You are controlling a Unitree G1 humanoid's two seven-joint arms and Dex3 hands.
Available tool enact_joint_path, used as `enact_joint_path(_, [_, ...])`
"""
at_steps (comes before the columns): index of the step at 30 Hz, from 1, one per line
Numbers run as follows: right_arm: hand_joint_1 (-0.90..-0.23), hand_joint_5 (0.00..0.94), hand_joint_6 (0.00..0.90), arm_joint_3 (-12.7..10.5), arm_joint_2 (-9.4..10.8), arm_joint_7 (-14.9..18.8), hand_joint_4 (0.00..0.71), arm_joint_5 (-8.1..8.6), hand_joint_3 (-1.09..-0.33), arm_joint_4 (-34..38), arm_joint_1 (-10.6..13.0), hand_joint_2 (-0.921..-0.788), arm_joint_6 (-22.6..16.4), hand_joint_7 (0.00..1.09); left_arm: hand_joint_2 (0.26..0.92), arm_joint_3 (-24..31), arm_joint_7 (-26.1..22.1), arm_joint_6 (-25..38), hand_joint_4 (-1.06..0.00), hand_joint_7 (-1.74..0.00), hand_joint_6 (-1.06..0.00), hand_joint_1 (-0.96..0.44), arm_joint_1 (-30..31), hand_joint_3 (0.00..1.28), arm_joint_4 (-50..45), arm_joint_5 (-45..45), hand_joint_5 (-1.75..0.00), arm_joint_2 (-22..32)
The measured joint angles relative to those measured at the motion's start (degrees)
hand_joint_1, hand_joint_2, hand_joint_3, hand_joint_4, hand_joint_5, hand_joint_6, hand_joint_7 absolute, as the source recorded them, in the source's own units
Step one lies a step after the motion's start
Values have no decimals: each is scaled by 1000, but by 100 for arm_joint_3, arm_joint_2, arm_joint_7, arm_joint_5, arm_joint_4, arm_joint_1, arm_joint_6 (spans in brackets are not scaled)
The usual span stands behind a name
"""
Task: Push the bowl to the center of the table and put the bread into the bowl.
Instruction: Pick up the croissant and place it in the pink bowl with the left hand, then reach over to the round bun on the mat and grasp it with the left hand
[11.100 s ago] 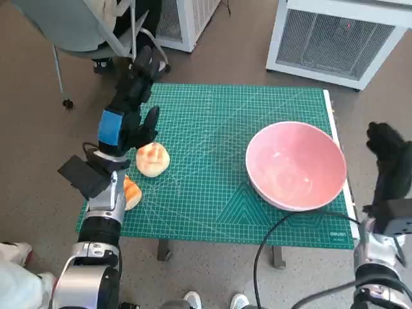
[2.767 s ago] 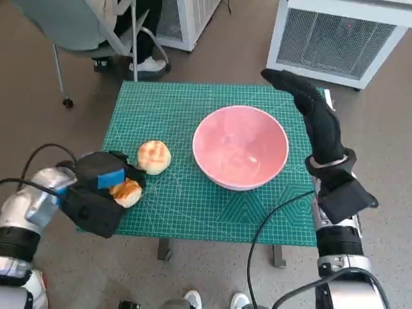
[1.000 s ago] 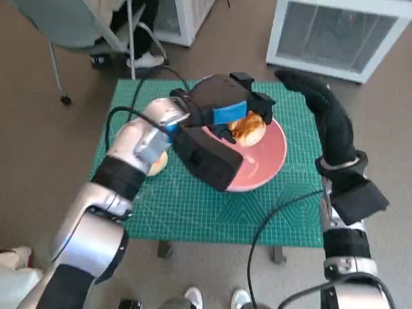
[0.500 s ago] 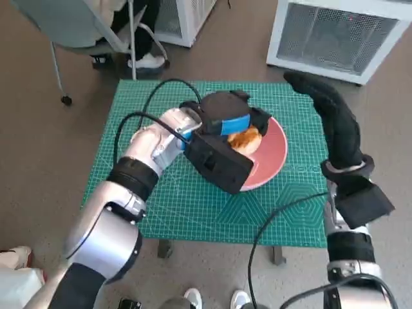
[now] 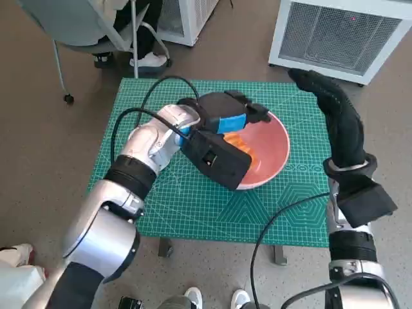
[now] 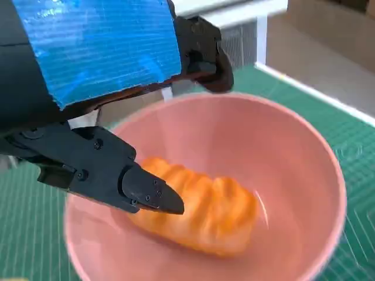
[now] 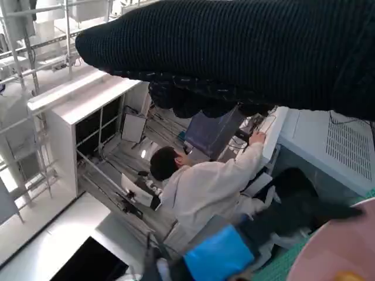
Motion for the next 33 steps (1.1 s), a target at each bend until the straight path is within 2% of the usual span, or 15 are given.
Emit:
enact_joint_path(4, [-706, 15, -1, 15, 12, -28, 263, -1, -777, 3, 1, -921, -4, 615, 831, 60, 30, -109, 1, -422, 1, -395, 127, 15, -468, -12, 1, 283])
enact_joint_path(13, [-703, 14, -1, 39, 24, -80, 263, -41, -778, 15, 6, -921, -9, 614, 841, 572, -385, -510, 1, -448, -4, -390, 636, 13, -1677, -558, 1, 1161])
enact_joint_path(15, [-702, 14, -1, 44, 35, -90, 263, -46, -778, 13, 8, -921, -9, 614, 840, 727, -477, -617, -3, -386, -48, -380, 763, 8, -1888, -723, 0, 1383])
enact_joint_path(17, [-698, 14, -1, 46, 39, -99, 263, -75, -779, 11, 14, -921, -8, 614, 834, 884, -578, -726, -26, -266, -136, -358, 901, 4, -2069, -901, -1, 1616])
enact_joint_path(22, [-695, 14, -1, 52, 60, -100, 263, -86, -781, 10, 28, -921, -8, 614, 817, 1221, -868, -900, -77, -133, -251, -304, 1277, 0, -2364, -1306, -4, 2156])
enact_joint_path(27, [-693, 14, -1, 50, 64, -100, 263, -84, -783, 11, 29, -921, -5, 613, 814, 1450, -1120, -834, -89, -87, -274, -286, 1606, 1, -2420, -1495, -2, 2557])
enact_joint_path(33, [-692, 17, -1, 59, 125, -100, 270, -84, -785, 15, 27, -921, -3, 612, 812, 1483, -1277, -424, -73, -53, -251, -300, 1867, 0, -2278, -1423, 0, 2837])
